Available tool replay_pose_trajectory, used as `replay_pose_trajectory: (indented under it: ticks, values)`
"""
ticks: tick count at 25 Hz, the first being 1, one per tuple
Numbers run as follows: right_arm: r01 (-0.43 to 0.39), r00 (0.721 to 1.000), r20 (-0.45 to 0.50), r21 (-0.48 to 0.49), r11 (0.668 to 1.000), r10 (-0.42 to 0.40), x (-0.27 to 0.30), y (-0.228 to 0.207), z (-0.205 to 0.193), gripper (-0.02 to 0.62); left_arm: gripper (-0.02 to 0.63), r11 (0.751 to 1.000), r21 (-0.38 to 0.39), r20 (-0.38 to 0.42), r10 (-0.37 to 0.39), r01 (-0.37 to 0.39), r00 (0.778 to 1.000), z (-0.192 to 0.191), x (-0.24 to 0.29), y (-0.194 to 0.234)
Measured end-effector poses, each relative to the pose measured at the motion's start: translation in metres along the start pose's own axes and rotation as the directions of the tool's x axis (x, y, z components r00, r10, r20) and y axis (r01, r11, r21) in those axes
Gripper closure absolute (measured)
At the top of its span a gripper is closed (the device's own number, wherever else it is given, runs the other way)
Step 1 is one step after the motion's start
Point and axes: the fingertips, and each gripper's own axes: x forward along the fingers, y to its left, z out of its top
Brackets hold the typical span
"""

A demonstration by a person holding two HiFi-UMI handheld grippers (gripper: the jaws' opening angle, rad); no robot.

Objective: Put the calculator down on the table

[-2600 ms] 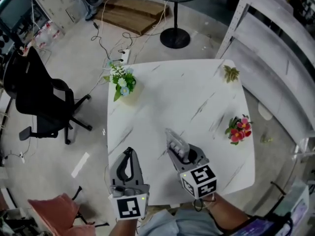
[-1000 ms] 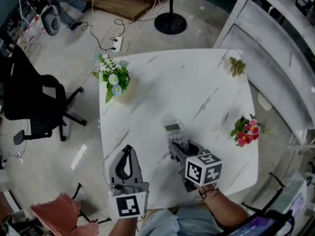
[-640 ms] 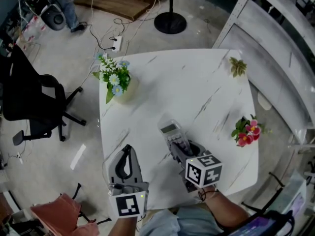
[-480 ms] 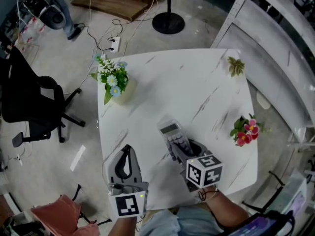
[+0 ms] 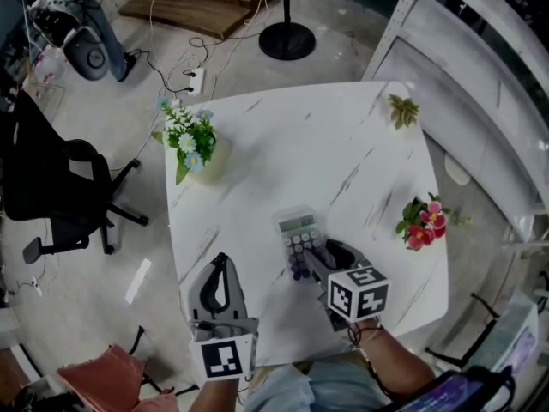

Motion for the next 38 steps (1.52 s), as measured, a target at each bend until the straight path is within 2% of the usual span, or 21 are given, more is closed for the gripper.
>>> replay_pose_trajectory:
  ticks: [5,11,14,17,21,25,27,34,38]
  values:
    - [0.01,1.0,0.016,-0.002,1.0,-0.01,-0.007,0.001,-0.001,0.359,0.598,1.0,0.004,0.015,-0.011,0.011,1.0,0.009,-0.005,-0.006]
    - [-0.047,0.983,0.174,-0.068,0.997,0.058,-0.047,0.028,0.041,0.377,0.598,1.0,-0.027,0.034,-0.011,0.012,0.999,0.036,-0.015,-0.019]
    - [-0.056,0.952,0.287,-0.18,0.982,0.107,-0.082,0.055,0.077,0.41,0.598,0.999,-0.045,0.086,-0.018,0.022,0.996,0.067,-0.024,-0.029]
    - [-0.02,0.91,0.388,-0.306,0.952,0.144,-0.124,0.084,0.105,0.462,0.598,0.998,-0.047,0.136,-0.025,0.032,0.99,0.101,-0.04,-0.04]
    - [0.046,0.851,0.497,-0.393,0.918,0.17,-0.178,0.11,0.129,0.574,0.598,0.999,-0.024,0.211,-0.03,0.036,0.977,0.145,-0.069,-0.053]
    - [0.133,0.78,0.596,-0.457,0.88,0.192,-0.223,0.128,0.152,0.577,0.598,0.999,0.012,0.315,-0.038,0.036,0.948,0.19,-0.092,-0.064]
    - [0.158,0.755,0.625,-0.467,0.87,0.198,-0.239,0.132,0.155,0.577,0.598,0.999,0.025,0.343,-0.048,0.042,0.938,0.203,-0.102,-0.071]
    - [0.177,0.709,0.672,-0.462,0.869,0.213,-0.273,0.131,0.158,0.577,0.598,0.997,0.059,0.395,-0.068,0.049,0.916,0.221,-0.125,-0.088]
    - [0.178,0.699,0.678,-0.473,0.863,0.227,-0.281,0.133,0.159,0.578,0.598,0.996,0.075,0.4,-0.079,0.053,0.913,0.222,-0.128,-0.097]
